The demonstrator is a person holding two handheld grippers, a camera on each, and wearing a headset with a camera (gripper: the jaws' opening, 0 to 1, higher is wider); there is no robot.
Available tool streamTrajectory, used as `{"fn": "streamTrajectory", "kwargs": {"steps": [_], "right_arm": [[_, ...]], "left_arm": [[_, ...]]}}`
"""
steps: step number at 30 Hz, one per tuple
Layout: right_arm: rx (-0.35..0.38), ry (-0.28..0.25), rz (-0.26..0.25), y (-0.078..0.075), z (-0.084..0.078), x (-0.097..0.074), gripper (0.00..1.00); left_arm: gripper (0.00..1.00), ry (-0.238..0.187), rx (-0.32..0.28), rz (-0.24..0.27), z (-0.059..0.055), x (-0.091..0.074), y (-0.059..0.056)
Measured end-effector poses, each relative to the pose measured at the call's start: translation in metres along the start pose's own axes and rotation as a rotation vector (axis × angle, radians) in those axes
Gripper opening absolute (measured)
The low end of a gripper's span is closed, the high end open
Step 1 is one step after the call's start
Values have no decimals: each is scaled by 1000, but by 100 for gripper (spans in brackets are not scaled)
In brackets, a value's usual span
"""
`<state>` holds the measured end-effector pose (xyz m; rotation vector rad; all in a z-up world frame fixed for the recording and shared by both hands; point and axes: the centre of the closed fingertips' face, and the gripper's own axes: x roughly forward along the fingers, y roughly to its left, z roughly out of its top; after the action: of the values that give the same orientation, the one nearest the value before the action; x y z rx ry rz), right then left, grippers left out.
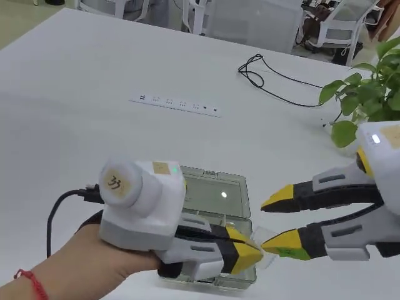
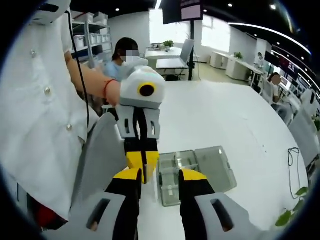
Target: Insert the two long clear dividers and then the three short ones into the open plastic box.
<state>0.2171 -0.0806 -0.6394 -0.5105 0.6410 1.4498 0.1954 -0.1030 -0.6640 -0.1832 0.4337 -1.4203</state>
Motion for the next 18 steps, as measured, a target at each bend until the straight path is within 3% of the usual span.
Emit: {"fn": "streamTrajectory", "kwargs": {"steps": [4, 10, 18], "right_arm": [[30, -23, 59, 2, -1, -1, 29], [43, -37, 120, 10, 2, -2, 28], [57, -57, 150, 13, 6, -3, 24]], "left_arm": [[0, -12, 60, -32, 2, -1, -8], [0, -31, 107, -46, 8, -7, -9], [0, -40, 140, -54, 12, -12, -9]]}}
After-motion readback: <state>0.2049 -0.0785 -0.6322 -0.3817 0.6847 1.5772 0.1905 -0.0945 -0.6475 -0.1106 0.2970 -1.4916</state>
